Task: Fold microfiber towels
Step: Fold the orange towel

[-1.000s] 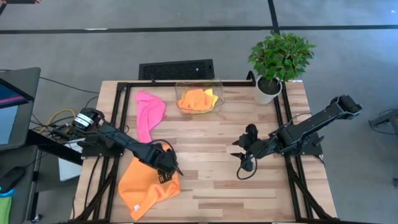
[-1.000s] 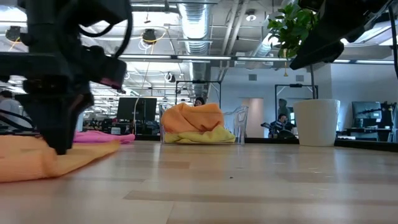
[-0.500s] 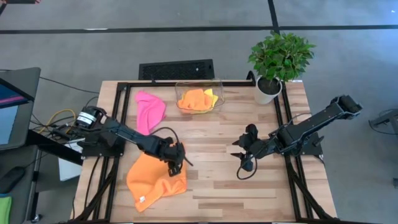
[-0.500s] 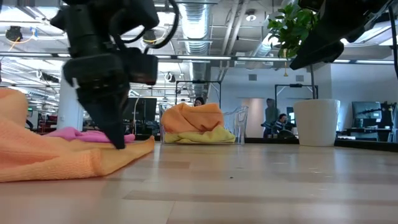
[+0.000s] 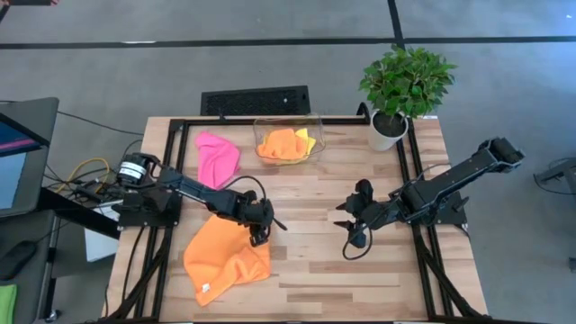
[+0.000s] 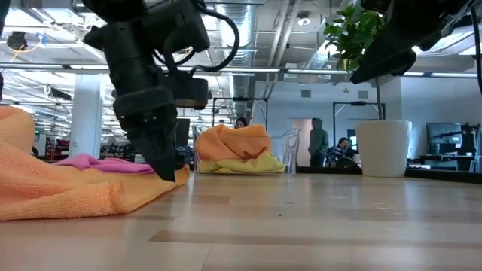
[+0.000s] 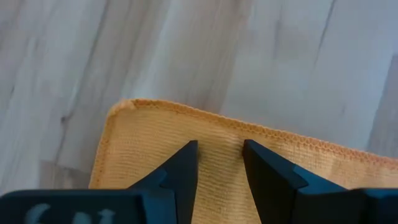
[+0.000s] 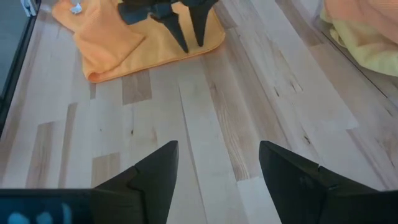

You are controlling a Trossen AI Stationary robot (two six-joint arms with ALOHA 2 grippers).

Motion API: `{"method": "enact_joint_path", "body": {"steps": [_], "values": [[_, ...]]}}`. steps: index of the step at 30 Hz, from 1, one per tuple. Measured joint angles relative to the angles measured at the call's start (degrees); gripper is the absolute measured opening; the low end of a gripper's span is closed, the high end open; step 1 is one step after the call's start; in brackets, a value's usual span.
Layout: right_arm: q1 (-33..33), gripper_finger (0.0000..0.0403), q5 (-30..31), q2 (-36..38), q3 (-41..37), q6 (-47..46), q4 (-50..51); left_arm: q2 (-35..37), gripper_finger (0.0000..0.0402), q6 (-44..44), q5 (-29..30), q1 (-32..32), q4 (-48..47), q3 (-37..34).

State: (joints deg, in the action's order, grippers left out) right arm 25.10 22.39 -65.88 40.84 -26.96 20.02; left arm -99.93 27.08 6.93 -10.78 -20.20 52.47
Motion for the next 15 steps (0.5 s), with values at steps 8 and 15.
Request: {"method": "enact_joint_path", "body": {"steps": [8, 15], "values": [[-0.02, 0.0249, 0.0, 0.0, 0.0, 0.0, 0.03, 1.79, 0.0123, 0.81, 2.38, -5.18, -14.95, 6.7], [0.0, 0.0249, 0.0, -0.01, -0.02, 0.0, 0.17, 0.68, 0.0123, 8.19, 0.99, -8.52, -21.99, 6.91]]}}
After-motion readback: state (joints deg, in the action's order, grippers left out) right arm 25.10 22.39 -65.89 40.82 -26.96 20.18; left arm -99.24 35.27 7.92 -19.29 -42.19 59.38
